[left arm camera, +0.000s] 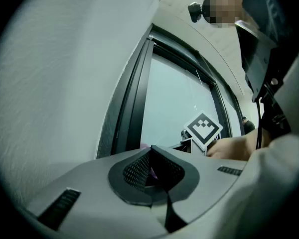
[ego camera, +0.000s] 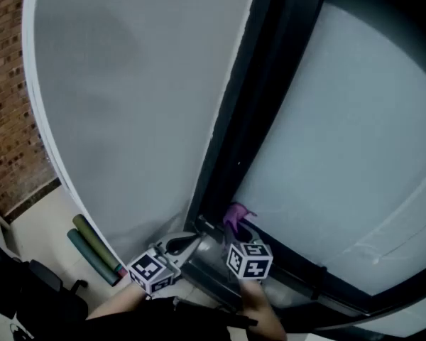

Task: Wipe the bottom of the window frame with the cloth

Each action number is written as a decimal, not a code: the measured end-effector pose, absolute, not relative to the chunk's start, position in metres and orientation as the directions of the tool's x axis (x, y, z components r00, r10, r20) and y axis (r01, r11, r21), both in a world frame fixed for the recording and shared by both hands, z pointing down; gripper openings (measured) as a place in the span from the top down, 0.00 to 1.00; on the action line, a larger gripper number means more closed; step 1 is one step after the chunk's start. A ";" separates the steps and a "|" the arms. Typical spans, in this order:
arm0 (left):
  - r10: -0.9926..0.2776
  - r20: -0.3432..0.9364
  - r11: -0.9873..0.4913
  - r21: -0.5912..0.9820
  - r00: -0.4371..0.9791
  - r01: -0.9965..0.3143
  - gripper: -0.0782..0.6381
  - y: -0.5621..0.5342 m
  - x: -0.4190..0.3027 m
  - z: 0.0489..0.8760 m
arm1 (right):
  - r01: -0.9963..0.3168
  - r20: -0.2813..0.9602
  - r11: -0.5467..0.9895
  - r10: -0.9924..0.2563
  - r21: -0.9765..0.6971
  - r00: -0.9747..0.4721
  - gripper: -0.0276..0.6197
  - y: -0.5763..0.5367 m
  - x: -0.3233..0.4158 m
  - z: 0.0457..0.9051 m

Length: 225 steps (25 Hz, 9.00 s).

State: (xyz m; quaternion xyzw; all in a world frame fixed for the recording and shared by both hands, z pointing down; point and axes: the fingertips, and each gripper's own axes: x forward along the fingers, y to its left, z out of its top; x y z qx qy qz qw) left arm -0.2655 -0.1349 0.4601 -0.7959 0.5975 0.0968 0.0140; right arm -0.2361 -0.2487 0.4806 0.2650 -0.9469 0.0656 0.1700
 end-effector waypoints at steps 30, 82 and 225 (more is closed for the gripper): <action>-0.935 -0.101 -0.350 0.132 0.339 -0.927 0.89 -0.134 -0.241 0.474 | -0.473 0.538 0.873 -0.456 0.116 -0.709 0.84 -0.263 -0.226 0.507; -0.796 -0.051 -0.605 0.113 0.603 -0.788 0.89 -0.163 -0.135 0.482 | -0.781 0.502 0.607 -0.727 0.151 -0.468 0.84 -0.283 -0.036 0.507; -0.508 -0.153 -0.860 0.036 0.847 -0.509 0.89 -0.255 0.127 0.438 | -0.899 0.418 0.152 -0.908 0.410 0.037 0.84 -0.321 0.301 0.491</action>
